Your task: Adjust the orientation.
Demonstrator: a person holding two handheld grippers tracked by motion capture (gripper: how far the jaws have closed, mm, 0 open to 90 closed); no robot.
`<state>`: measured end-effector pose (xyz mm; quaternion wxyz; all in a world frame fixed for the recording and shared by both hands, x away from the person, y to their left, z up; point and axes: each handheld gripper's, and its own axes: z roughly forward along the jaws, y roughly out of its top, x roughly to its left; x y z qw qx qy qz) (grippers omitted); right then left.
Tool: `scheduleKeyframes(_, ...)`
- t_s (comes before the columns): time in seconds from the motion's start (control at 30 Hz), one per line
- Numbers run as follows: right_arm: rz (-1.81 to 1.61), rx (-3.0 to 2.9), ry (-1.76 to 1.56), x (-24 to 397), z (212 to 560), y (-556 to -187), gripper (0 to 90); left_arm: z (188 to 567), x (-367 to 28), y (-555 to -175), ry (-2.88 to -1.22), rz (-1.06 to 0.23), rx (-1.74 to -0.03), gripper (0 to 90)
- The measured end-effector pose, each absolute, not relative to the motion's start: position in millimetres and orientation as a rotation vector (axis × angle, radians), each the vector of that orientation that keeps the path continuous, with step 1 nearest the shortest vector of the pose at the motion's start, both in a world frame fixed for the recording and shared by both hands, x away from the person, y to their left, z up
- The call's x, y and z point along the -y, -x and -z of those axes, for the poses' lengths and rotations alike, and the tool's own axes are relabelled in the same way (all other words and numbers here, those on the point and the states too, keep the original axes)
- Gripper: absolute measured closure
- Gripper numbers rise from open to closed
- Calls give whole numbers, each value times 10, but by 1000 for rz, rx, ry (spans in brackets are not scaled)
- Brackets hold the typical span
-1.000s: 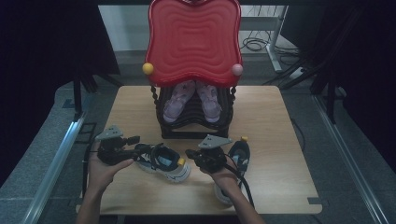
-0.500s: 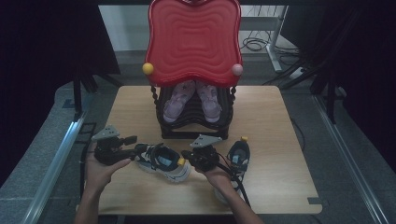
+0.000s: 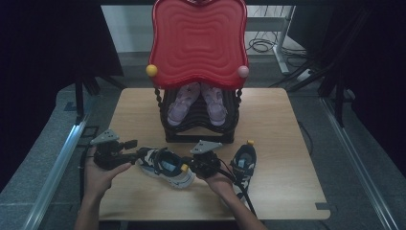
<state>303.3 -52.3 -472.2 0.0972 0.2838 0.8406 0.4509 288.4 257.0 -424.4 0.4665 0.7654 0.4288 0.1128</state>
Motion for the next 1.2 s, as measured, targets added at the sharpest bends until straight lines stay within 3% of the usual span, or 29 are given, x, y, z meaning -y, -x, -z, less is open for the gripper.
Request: scheduleKeyframes(1.2, -1467, -2583, -694, 261, 4820, -2761, 897, 4194, -2796, -2820, -1805, -331, -1085, 391)
